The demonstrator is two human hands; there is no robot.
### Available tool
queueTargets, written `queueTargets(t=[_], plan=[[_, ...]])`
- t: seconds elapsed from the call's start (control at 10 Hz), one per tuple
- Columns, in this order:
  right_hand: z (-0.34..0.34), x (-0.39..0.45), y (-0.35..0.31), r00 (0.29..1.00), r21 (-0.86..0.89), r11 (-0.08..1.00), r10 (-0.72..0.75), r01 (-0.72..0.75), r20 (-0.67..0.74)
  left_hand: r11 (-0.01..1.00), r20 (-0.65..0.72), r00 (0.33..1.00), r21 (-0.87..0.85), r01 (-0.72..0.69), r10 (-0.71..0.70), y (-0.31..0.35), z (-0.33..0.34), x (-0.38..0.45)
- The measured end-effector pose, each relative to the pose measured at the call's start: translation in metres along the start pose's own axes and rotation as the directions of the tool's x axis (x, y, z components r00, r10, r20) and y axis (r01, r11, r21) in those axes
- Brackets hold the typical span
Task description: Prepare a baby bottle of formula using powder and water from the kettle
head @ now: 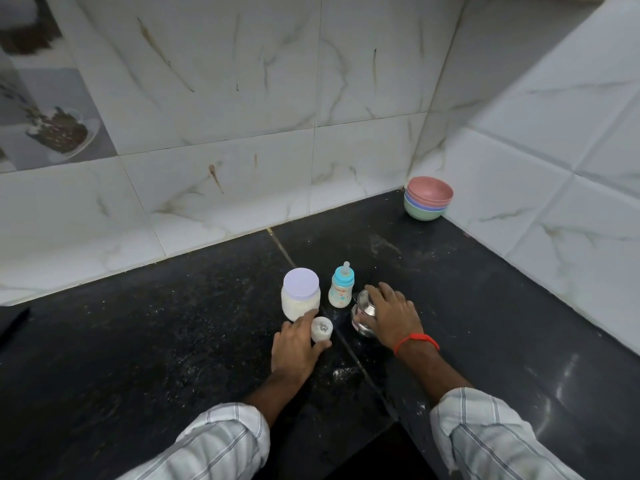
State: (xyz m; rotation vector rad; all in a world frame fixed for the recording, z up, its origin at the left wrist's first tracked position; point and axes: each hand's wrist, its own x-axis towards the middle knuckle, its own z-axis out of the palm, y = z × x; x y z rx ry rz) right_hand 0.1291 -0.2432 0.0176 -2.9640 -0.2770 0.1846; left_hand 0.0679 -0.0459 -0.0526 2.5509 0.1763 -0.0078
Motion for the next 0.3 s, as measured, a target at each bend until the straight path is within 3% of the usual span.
queueTargets(t=[0.3], plan=[[0.0,-0.032,-0.012,0.984,-0.019,1.0,-0.007,0.003,-0.179,0.975,-0.099,0.971,0.062,-0.214,0.219,-0.018,-0.009,-0.016]])
